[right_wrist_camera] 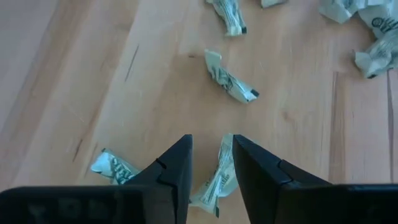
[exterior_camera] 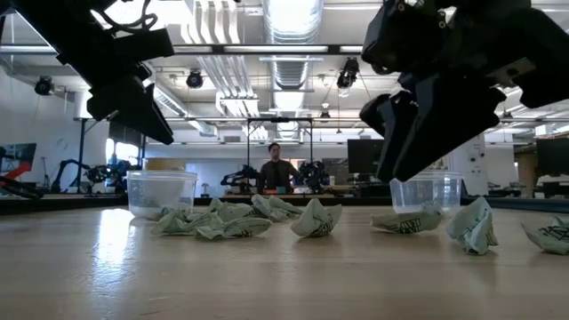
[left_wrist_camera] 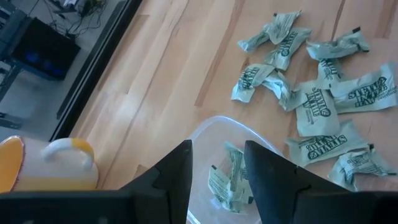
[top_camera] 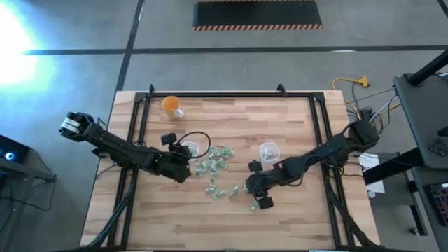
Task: Pick and place Stevia / Truvia into bins
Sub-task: Put the stevia packet into the right transparent container
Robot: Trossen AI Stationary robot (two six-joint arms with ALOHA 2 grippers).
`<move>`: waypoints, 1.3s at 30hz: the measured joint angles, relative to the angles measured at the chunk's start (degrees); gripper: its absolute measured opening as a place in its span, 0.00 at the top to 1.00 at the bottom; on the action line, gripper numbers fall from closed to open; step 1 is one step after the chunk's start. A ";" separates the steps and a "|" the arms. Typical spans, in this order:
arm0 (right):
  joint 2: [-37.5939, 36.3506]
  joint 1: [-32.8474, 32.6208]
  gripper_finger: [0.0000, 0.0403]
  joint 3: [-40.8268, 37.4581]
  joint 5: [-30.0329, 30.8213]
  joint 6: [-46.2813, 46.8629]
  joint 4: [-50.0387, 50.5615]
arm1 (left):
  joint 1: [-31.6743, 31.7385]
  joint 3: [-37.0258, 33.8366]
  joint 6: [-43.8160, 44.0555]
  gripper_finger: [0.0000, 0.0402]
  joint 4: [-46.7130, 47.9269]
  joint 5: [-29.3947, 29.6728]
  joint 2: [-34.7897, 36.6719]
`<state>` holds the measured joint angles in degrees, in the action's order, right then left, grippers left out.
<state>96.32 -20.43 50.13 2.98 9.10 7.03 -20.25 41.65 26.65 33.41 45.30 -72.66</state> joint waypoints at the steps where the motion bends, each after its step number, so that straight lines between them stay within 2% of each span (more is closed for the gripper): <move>1: 0.25 0.00 0.73 -0.03 0.00 -0.01 0.25 | 0.00 0.00 0.00 0.68 -0.02 0.00 0.00; 9: 2.06 -0.02 0.66 -0.06 0.00 1.29 0.51 | 0.00 0.00 0.00 0.68 -0.02 -0.01 0.00; 15: 2.55 -0.03 0.66 -0.08 0.00 1.44 3.01 | 0.00 -0.02 0.00 0.68 0.02 -0.04 0.00; 32: 5.06 0.17 0.78 -0.10 0.15 0.81 3.30 | 0.00 -0.11 0.02 0.68 -0.01 -0.04 -0.04; 39: 3.96 0.33 0.93 -0.08 2.87 -3.29 3.54 | 0.00 -0.15 0.02 0.68 -0.01 -0.04 -0.04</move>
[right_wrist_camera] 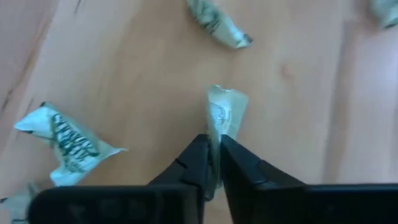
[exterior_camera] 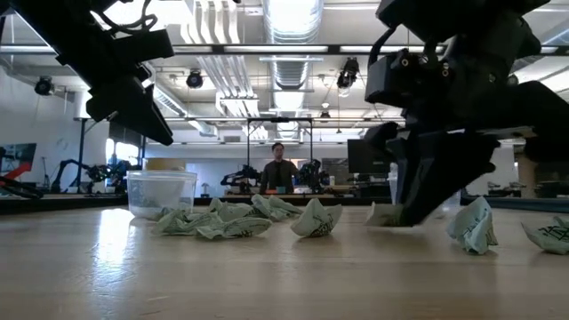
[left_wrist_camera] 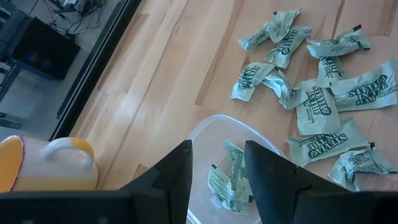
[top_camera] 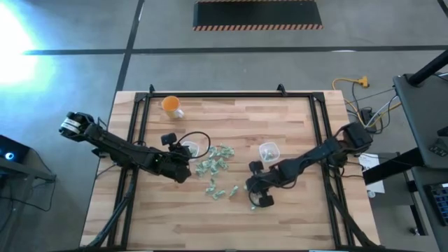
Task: Pick and place Stevia / Truvia into bins
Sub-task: Put the stevia packet into the right transparent container
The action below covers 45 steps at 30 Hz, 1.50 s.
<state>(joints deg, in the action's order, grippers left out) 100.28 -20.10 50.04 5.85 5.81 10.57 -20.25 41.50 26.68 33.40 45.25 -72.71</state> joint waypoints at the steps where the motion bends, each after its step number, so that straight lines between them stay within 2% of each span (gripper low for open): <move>1: -0.28 0.00 0.95 0.00 0.72 -0.54 -0.04 | 0.00 0.00 0.00 0.68 -0.01 0.00 0.00; 9: -1.95 0.00 0.98 1.28 9.49 -5.43 -0.24 | 0.00 -0.41 0.02 0.68 -0.01 0.00 0.00; 14: -5.41 -0.02 0.98 2.20 19.86 -6.89 3.42 | 0.00 -0.62 0.02 0.68 0.00 0.00 0.00; 19: -11.25 0.00 0.98 2.29 30.20 -0.10 13.34 | 0.00 -0.64 0.00 0.68 -0.17 -0.02 -0.02; 22: -14.61 0.03 0.98 2.22 33.27 6.98 21.68 | 0.00 -0.66 -0.02 0.68 -0.20 0.00 -0.02; 25: -17.16 0.20 0.98 1.21 33.48 13.48 27.79 | 0.00 -0.66 -0.02 0.68 -0.26 0.00 -0.02; 27: -18.49 0.27 0.98 -0.03 33.54 15.72 28.35 | 0.00 -0.66 -0.03 0.68 -0.43 -0.02 -0.02; 37: -19.23 2.38 0.97 -5.44 34.85 18.59 27.58 | -0.02 -0.66 -0.09 0.68 -1.70 0.00 -0.02; 45: -19.29 2.69 0.85 -5.99 34.83 19.33 27.54 | 0.00 -0.66 -0.20 0.68 -1.72 0.00 -0.02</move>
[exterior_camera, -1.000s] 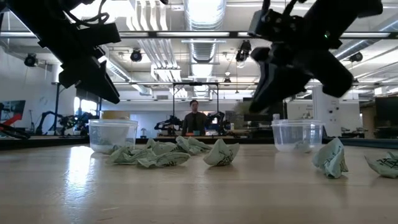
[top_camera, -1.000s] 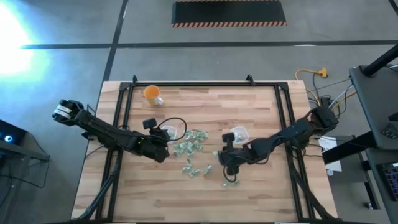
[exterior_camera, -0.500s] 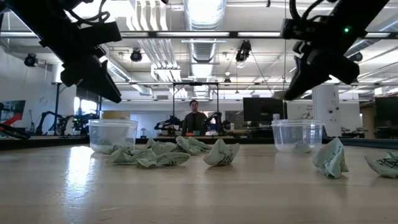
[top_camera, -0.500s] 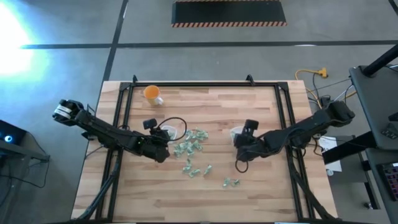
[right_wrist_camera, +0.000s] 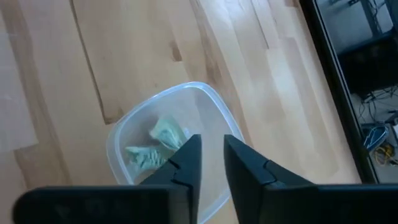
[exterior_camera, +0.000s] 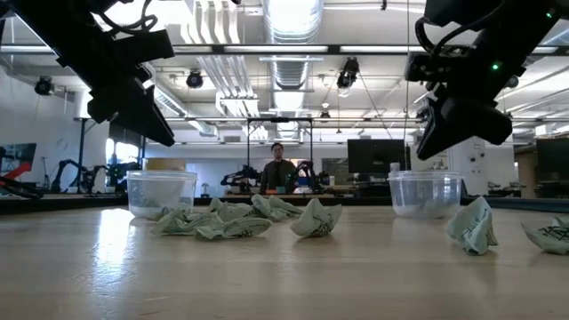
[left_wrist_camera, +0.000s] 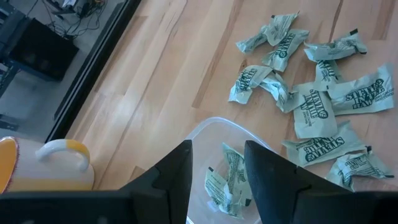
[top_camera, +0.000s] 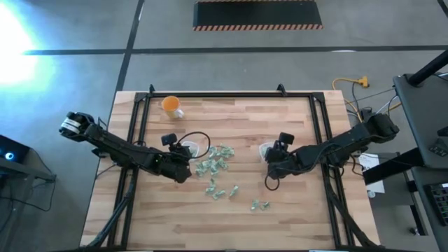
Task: Pick and place Stevia / Truvia into bins
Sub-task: Put the stevia packet into the right transparent container, then put the stevia packet into the left transparent container
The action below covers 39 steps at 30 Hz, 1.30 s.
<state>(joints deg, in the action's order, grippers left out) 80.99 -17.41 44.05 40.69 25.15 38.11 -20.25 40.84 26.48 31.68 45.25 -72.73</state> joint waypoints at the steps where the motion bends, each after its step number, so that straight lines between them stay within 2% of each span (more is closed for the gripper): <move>1: 0.00 0.00 0.83 0.00 0.00 -0.04 0.02 | -0.01 0.00 0.00 0.68 0.00 0.00 0.00; 6: -0.33 -0.24 0.75 1.22 -0.14 -3.06 0.06 | -0.07 0.00 -1.07 0.68 -1.39 -1.82 0.00; 13: -1.08 -2.70 0.72 3.28 -0.30 -5.63 -0.33 | -0.30 -0.11 -13.82 0.68 -16.03 -23.86 -0.55; 19: -1.13 -4.50 0.75 3.30 -0.42 -5.88 -0.40 | -1.46 -0.20 -19.63 0.68 -24.55 -34.83 -4.42; 29: -1.14 -4.74 0.78 3.23 -0.66 -6.32 -0.99 | -1.90 0.89 -16.51 0.68 -28.31 -36.24 -16.14; 34: -1.14 -4.72 0.78 3.21 -0.67 -6.32 -1.05 | -1.88 2.01 -16.35 0.68 -28.30 -36.24 -18.75; 39: -1.14 -4.72 0.78 3.21 -0.66 -6.32 -1.23 | -1.90 1.71 -16.36 0.68 -32.55 -37.11 -19.77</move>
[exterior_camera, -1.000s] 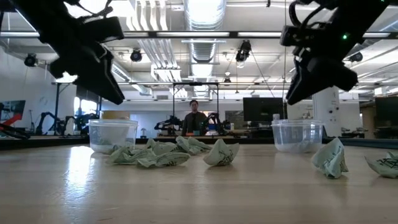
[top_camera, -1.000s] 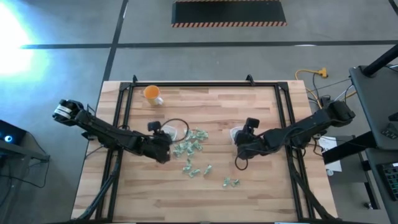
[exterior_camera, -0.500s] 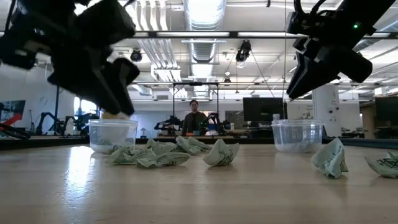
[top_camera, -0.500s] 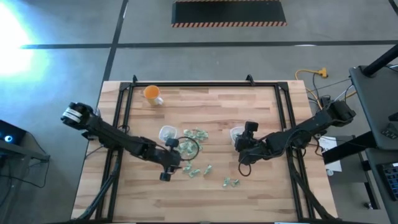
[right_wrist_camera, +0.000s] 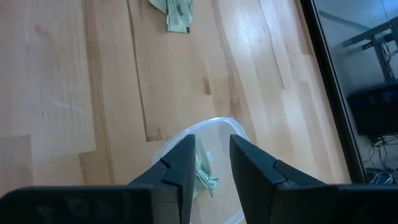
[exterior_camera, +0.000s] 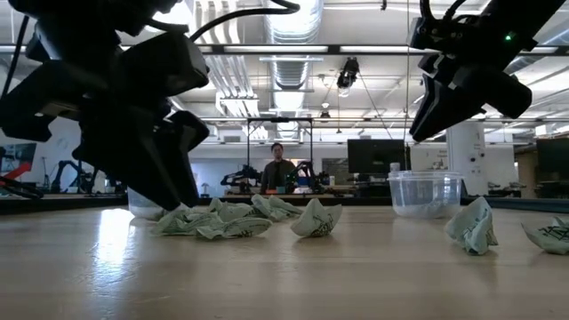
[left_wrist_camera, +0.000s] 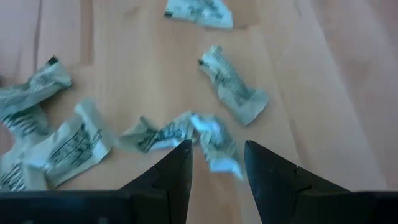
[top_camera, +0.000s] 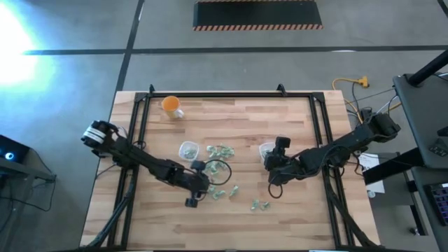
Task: Pick and place Stevia / Truvia into bins
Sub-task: Put the stevia packet into the left transparent container
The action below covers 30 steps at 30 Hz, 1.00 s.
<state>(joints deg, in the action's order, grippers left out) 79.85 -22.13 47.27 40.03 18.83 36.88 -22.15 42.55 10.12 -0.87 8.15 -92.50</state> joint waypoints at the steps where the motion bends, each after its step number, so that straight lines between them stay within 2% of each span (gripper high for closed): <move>1: 0.00 0.00 0.78 0.00 -0.02 0.00 0.08 | 0.00 -0.06 -0.01 0.68 -0.78 -0.53 -0.17; 20: 0.02 0.00 0.78 0.00 -0.09 0.02 -0.04 | 0.00 -0.42 -0.03 0.69 -1.62 -1.30 -3.73; 23: 0.02 0.00 0.78 0.00 -0.09 0.02 -0.18 | -0.05 -0.25 -0.30 0.75 -1.58 -1.12 -3.91; 27: 0.02 0.00 0.78 0.00 -0.09 0.02 -0.21 | -0.01 -0.48 -2.09 0.94 -1.00 -0.14 -2.80; 30: 0.02 0.00 0.78 0.00 -0.09 0.02 -0.20 | 0.04 -0.49 -3.07 0.98 -1.08 0.94 -1.74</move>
<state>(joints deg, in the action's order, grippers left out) 79.88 -22.13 47.27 39.94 18.85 36.68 -22.11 42.06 7.05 -1.95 9.09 -94.24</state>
